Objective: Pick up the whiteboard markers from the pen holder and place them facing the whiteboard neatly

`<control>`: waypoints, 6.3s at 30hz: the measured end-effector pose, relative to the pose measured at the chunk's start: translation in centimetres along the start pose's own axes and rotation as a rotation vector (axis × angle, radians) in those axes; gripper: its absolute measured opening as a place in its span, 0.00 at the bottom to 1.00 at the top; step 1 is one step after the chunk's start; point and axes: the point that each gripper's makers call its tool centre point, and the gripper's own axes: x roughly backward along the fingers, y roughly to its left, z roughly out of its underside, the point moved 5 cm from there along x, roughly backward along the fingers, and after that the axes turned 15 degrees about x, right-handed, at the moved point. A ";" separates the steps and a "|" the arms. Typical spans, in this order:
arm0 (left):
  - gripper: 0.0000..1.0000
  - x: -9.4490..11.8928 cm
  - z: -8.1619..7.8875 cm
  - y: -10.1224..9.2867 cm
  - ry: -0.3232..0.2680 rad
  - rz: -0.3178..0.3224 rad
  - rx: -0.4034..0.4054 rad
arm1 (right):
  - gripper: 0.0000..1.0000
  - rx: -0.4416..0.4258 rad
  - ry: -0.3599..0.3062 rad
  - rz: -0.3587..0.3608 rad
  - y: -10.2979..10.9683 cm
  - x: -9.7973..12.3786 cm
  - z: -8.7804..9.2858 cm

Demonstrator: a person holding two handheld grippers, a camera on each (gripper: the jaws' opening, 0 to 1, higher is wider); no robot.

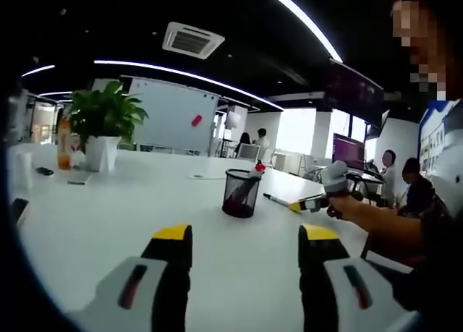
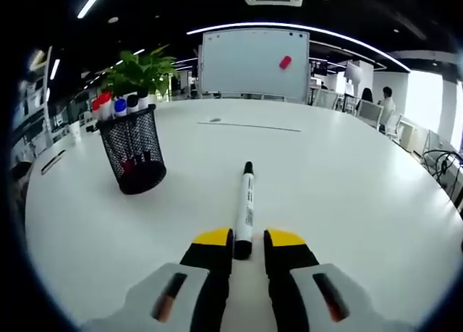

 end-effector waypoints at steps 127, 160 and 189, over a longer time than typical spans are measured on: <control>0.64 -1.1 1.1 1.5 -0.003 -0.007 0.004 | 0.44 0.159 -0.567 -0.295 4.8 9.8 -12.4; 0.64 -0.2 1.2 2.7 -0.005 -0.070 -0.034 | 0.41 0.278 -0.548 -0.376 6.7 7.7 -15.1; 0.63 -0.8 1.4 1.6 0.031 -0.070 -0.063 | 0.21 0.249 -0.454 -0.458 8.4 5.1 -13.9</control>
